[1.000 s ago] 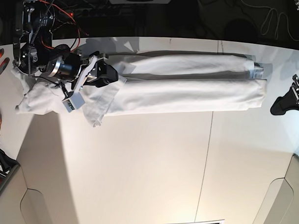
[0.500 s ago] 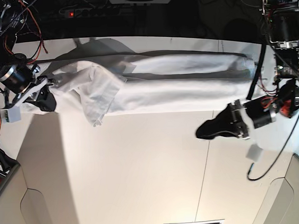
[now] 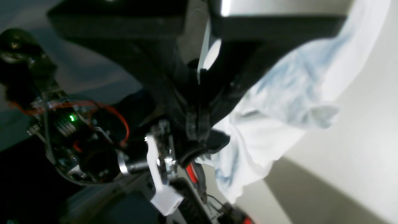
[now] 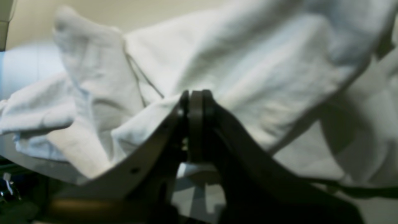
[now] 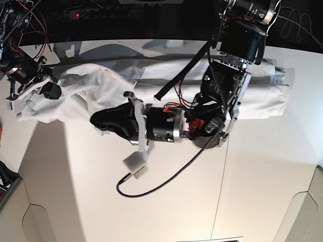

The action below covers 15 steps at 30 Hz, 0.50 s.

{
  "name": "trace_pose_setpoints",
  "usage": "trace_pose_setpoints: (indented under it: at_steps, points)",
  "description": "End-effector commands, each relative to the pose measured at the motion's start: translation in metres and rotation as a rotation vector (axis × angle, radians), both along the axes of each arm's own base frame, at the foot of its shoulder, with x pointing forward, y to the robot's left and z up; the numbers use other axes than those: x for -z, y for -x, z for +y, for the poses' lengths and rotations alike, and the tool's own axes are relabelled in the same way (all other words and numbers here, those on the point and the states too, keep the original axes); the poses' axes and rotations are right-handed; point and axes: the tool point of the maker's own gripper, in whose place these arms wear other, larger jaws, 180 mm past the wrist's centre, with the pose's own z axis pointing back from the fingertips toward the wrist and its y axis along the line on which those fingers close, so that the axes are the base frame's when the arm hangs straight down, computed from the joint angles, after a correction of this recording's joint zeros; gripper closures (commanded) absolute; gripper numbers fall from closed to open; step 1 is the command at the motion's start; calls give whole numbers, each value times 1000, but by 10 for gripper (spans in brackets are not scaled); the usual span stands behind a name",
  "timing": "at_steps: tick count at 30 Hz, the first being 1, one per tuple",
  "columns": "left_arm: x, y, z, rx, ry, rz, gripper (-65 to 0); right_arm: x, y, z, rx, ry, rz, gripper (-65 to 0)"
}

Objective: Layout the t-shirt on the table in an organized manner, then fold the t-shirt properly
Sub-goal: 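Press the folded strip's middle with the left gripper, then withdraw it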

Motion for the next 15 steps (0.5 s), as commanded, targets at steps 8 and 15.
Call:
trace_pose_setpoints:
  at_steps: [8, 15]
  points:
    - [-5, -12, -57, -75, -109, -161, 0, -6, -6, -5, 7, 4, -32, 0]
    - [14, -38, -62, -239, -344, -307, 0, -6, -7, -5, 7, 3, -34, 0]
